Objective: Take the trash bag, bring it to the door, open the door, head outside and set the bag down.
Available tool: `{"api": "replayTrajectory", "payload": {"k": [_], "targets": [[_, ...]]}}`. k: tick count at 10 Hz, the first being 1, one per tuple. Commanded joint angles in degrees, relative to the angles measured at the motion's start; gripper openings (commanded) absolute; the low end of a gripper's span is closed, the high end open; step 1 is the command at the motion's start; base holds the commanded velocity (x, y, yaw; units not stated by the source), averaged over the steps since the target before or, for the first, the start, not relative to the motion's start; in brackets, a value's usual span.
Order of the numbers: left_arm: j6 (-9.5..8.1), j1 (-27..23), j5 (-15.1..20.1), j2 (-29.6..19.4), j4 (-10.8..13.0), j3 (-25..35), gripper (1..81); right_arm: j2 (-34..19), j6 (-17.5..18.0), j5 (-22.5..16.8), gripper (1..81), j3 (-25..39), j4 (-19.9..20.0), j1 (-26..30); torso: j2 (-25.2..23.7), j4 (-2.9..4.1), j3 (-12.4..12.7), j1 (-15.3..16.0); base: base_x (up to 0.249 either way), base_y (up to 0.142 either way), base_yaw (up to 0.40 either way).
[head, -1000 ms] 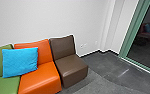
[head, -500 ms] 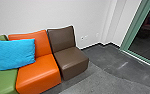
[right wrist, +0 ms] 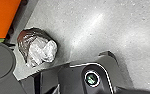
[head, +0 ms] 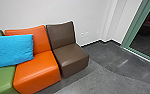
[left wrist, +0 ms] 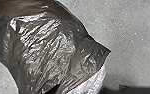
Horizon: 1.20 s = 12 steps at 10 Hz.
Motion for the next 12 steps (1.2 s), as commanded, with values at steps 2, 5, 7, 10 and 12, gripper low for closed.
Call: {"api": "replayTrajectory", "payload": {"k": [2,5,7,10,12], "targets": [[-0.28,-4.88,4.08,-0.20,-1.12,-0.29,81.1,-4.31,0.21,-2.89,81.1,3.31,0.28,1.97,-7.69,0.00,-0.02,4.92,0.000,0.000,0.000],[-0.19,-4.26,4.08,-0.20,-1.12,-0.38,81.1,-5.36,0.30,-2.63,81.1,4.02,0.28,1.71,-13.71,0.00,-4.89,8.63,0.000,0.000,0.000],[-0.19,-4.26,4.08,0.06,-1.21,-0.38,81.1,-5.36,0.21,-2.63,81.1,4.37,0.28,1.71,-17.47,0.00,-8.35,10.97,0.000,0.000,0.000],[-0.19,-4.95,3.99,0.06,-1.12,-0.55,81.1,-5.45,0.21,-2.63,81.1,4.11,0.28,1.79,-22.89,0.00,-7.48,14.29,0.000,0.000,0.000],[-0.28,-6.89,4.08,0.15,-1.82,-0.47,81.1,-5.63,0.30,-2.63,81.1,4.02,0.28,1.71,-26.52,0.00,-8.26,16.57,0.000,0.000,0.000]]}}
